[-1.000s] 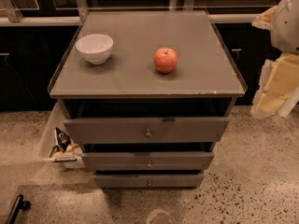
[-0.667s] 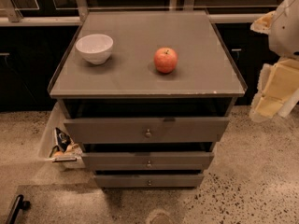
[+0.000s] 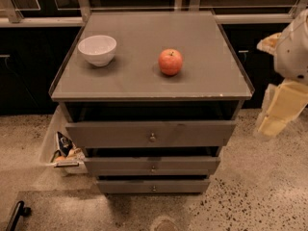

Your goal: Open middle drawer

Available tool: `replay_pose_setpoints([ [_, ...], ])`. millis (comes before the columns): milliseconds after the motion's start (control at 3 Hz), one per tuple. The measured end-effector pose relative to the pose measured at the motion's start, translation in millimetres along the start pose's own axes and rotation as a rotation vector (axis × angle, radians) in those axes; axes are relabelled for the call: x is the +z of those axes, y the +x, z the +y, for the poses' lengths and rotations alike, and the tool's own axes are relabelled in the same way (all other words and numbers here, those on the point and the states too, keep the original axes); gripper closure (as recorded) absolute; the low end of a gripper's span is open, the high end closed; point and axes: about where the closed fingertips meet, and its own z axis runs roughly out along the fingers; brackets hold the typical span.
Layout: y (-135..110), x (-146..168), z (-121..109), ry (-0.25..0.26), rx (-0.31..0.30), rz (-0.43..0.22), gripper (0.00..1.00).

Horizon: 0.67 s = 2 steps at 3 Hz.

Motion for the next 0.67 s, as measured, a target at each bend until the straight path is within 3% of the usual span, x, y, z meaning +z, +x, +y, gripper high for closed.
replay_pose_setpoints([
  [667,32.8,87.5,67.4,-0.076,0.087,-0.082,0.00],
])
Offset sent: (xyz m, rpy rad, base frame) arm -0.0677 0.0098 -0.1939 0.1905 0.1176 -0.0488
